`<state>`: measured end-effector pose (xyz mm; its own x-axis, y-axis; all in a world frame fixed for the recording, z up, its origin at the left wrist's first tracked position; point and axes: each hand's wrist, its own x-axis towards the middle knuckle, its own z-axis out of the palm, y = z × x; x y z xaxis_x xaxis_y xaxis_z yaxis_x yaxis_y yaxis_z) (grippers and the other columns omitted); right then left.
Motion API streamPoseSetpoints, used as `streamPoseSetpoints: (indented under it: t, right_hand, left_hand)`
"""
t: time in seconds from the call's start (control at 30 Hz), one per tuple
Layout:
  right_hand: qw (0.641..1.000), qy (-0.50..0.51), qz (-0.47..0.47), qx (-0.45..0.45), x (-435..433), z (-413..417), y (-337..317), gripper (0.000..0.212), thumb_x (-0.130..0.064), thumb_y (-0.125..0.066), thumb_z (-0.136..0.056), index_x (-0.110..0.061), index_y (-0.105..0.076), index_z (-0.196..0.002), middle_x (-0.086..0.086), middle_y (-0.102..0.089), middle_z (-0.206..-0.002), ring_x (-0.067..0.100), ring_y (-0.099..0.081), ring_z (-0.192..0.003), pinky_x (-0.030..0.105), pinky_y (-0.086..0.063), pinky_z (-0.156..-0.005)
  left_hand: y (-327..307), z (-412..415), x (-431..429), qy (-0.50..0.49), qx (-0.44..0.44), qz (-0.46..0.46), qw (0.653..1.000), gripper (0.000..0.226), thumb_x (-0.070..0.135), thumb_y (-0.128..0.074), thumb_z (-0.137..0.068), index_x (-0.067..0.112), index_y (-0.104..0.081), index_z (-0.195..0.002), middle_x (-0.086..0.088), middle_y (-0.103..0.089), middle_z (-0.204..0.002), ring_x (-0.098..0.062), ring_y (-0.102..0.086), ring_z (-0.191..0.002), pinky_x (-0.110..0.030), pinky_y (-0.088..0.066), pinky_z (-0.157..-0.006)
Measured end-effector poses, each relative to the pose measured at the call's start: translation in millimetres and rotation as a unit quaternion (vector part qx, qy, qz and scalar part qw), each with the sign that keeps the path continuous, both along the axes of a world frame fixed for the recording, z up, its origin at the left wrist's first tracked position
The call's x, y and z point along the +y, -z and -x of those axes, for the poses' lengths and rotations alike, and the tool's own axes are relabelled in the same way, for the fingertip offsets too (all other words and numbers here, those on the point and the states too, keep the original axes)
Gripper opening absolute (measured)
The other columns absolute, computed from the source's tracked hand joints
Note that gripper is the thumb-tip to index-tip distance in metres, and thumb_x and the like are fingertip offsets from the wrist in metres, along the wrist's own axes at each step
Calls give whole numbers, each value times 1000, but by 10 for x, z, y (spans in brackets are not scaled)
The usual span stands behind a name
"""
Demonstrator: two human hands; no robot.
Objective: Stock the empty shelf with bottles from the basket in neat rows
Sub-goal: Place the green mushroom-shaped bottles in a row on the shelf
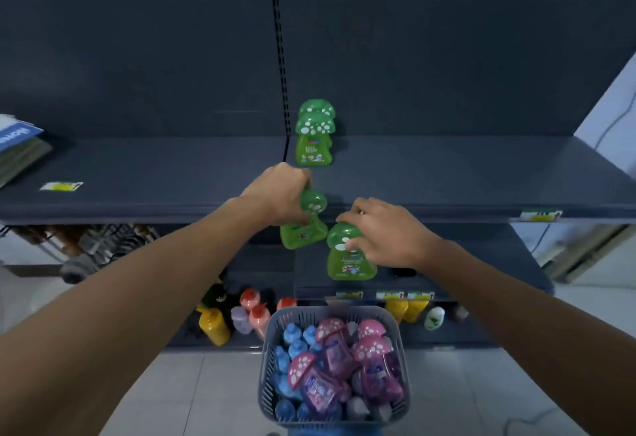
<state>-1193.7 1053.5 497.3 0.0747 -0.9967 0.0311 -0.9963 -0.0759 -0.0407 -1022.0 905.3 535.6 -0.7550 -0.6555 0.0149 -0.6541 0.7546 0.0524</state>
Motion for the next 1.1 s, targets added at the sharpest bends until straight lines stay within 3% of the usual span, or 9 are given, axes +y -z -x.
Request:
streamPoseSetpoints:
  t: [0.3,0.47,0.57,0.7,0.93,1.1]
  right_hand:
    - [997,43,37,-59,-467,90,-331,48,-53,-67,-89,-25,-53,-124,-7,-60,-117,18,-55,-109,37,-46,-88]
    - [994,59,56,-77,-816,143,-461,48,-53,-69,-86,-24,-54,-122,-7,-61,-113,18,-57,-104,36,-45,-85]
    - [988,77,86,-101,-1001,183,-491,48,-50,-72,-84,-22,-55,-119,-6,-63,-111,18,-58,-101,37,-46,-83]
    - [980,88,128,-123,-1206,194,-439,49,-44,-78,-82,-16,-57,-116,-4,-63,-105,21,-57,-96,36,-43,-77]
    - [972,93,154,-154,-1403,177,-341,48,-35,-81,-80,-10,-60,-115,1,-65,-104,23,-57,-94,40,-47,-80]
    - [972,90,158,-151,-1496,192,-289,48,-35,-80,-81,-9,-60,-117,3,-65,-104,22,-57,-94,35,-43,-79]
  left_hand:
    - [-282,227,-597,-6,85,-7,996,66,41,-85,-66,24,-65,-127,-3,-63,-110,-25,-60,-103,-38,-54,-85]
    - [-426,425,-975,21,99,-2,995,65,43,-84,-67,26,-66,-127,-2,-67,-113,-24,-61,-106,-38,-54,-89]
    - [-435,563,-1168,20,105,-44,993,68,37,-88,-66,22,-63,-128,-3,-66,-120,-23,-63,-110,-40,-55,-94]
    - [-358,718,-1365,35,101,-64,992,63,35,-89,-65,24,-65,-122,-4,-66,-117,-23,-60,-111,-39,-54,-95]
    - [-268,825,-1516,69,103,-67,990,50,34,-88,-69,26,-71,-116,3,-72,-108,-19,-65,-101,-38,-56,-89]
    - [-240,810,-1592,73,89,-69,991,48,28,-89,-68,27,-75,-114,2,-71,-106,-19,-65,-99,-37,-57,-87]
